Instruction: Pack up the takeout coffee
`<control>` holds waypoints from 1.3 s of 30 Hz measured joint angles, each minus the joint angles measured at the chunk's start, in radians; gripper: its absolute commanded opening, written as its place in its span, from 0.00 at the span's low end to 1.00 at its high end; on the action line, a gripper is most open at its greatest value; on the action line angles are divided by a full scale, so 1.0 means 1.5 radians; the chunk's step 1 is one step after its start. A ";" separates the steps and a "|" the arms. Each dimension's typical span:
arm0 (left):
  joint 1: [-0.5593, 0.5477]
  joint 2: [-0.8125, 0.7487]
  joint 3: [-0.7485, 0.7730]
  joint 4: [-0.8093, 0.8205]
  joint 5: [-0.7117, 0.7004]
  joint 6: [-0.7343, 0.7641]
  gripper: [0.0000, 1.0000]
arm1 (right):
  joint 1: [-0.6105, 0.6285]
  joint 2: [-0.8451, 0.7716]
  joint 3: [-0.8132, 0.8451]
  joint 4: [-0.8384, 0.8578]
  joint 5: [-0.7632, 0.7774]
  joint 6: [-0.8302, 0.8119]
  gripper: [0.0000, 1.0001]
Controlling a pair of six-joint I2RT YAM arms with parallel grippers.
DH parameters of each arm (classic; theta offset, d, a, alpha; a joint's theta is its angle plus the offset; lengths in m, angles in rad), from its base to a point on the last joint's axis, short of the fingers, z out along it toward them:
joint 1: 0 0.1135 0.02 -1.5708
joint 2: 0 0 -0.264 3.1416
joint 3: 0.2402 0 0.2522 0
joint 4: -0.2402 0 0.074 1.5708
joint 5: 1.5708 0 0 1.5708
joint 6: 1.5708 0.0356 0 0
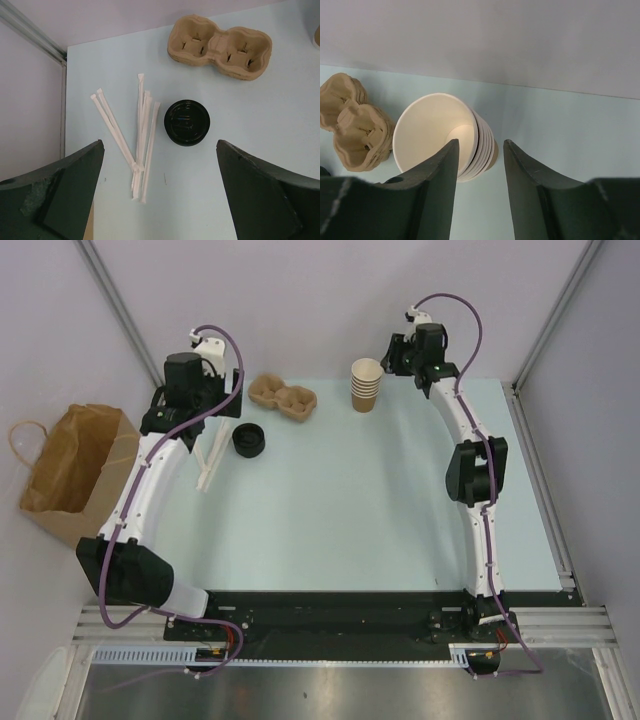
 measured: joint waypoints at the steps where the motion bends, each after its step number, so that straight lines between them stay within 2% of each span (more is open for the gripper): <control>1: 0.000 -0.001 -0.001 0.001 -0.002 0.000 0.99 | 0.000 0.001 0.000 0.000 0.000 0.000 0.43; 16: 0.000 -0.005 -0.008 0.003 -0.009 0.000 1.00 | 0.012 0.018 0.000 0.006 0.000 -0.001 0.39; 22: 0.000 -0.008 -0.008 0.003 -0.010 0.000 1.00 | 0.015 0.035 0.000 0.010 0.000 -0.003 0.33; 31: 0.000 -0.008 -0.008 0.003 -0.010 0.001 1.00 | 0.017 0.035 0.000 0.012 0.004 -0.003 0.30; 37: 0.000 -0.008 -0.008 0.003 -0.010 0.002 1.00 | 0.017 0.035 0.001 0.012 0.007 -0.002 0.32; 39: 0.000 -0.008 -0.008 0.004 -0.010 0.002 1.00 | 0.018 0.035 0.001 0.012 0.009 -0.002 0.28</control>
